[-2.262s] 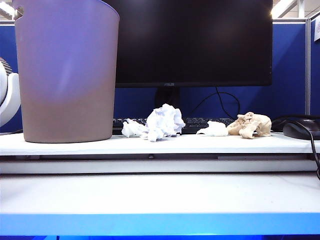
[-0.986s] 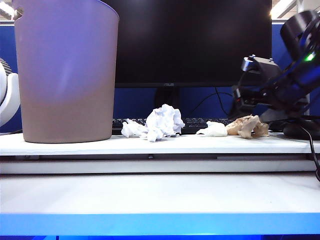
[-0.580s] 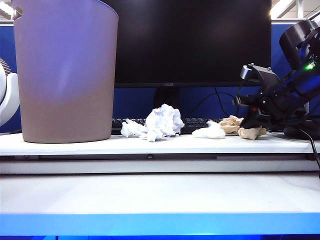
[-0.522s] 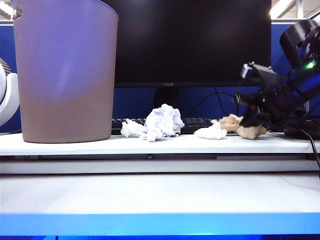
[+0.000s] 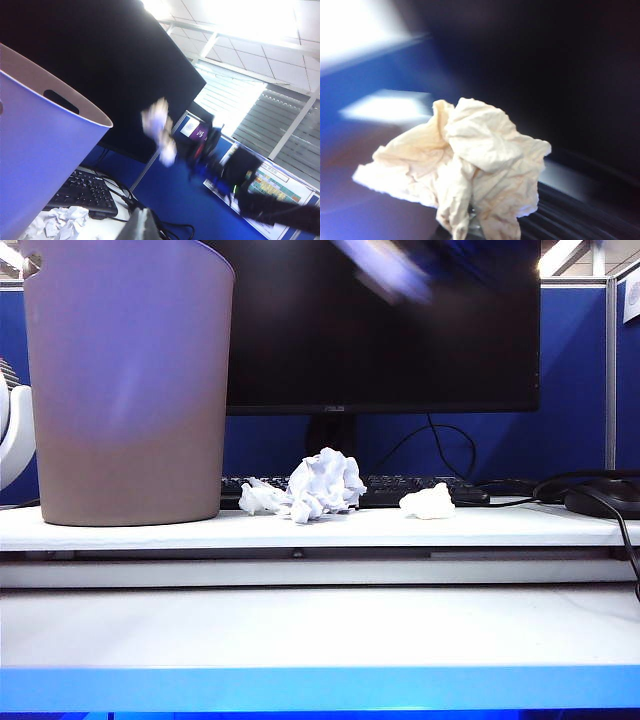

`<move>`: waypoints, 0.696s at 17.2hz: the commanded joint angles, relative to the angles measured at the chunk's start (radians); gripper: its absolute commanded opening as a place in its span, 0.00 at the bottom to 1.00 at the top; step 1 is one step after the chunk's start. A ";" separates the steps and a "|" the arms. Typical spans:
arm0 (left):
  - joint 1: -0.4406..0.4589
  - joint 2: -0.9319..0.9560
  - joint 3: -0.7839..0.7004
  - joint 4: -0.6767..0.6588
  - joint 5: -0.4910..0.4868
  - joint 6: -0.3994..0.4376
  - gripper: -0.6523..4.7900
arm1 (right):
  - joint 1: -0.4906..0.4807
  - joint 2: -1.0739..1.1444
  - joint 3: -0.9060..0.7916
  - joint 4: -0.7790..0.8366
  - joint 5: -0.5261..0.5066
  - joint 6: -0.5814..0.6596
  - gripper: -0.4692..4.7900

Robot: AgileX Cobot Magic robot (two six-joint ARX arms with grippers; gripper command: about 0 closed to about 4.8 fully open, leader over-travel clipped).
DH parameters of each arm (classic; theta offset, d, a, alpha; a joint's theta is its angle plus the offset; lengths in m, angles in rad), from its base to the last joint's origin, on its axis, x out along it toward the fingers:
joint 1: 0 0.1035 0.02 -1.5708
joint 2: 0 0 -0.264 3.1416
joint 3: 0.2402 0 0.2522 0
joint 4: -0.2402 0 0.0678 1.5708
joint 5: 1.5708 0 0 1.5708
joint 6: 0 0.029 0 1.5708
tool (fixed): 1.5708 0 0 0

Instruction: Pick up all paper balls from the table and place them in the pink trash can.

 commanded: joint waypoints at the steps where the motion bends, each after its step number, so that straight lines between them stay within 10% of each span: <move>1: 0.001 -0.002 0.005 0.013 0.000 0.007 0.11 | 0.187 0.101 0.247 0.002 -0.008 -0.027 0.07; 5: 0.000 -0.002 0.005 0.021 0.027 0.002 0.11 | 0.334 0.368 0.615 -0.114 0.126 -0.059 0.11; 6: 0.000 -0.002 0.005 0.022 0.037 0.000 0.11 | 0.353 0.413 0.661 -0.119 0.152 -0.076 0.31; 7: 0.000 -0.002 0.005 0.022 0.046 0.000 0.11 | 0.365 0.455 0.704 -0.143 0.156 -0.077 0.78; 8: 0.000 -0.002 0.005 0.021 0.053 0.001 0.11 | 0.373 0.463 0.713 -0.179 0.162 -0.078 0.96; 12: 0.000 -0.002 0.005 0.021 0.091 0.038 0.11 | 0.311 0.328 0.713 -0.344 0.162 -0.121 0.97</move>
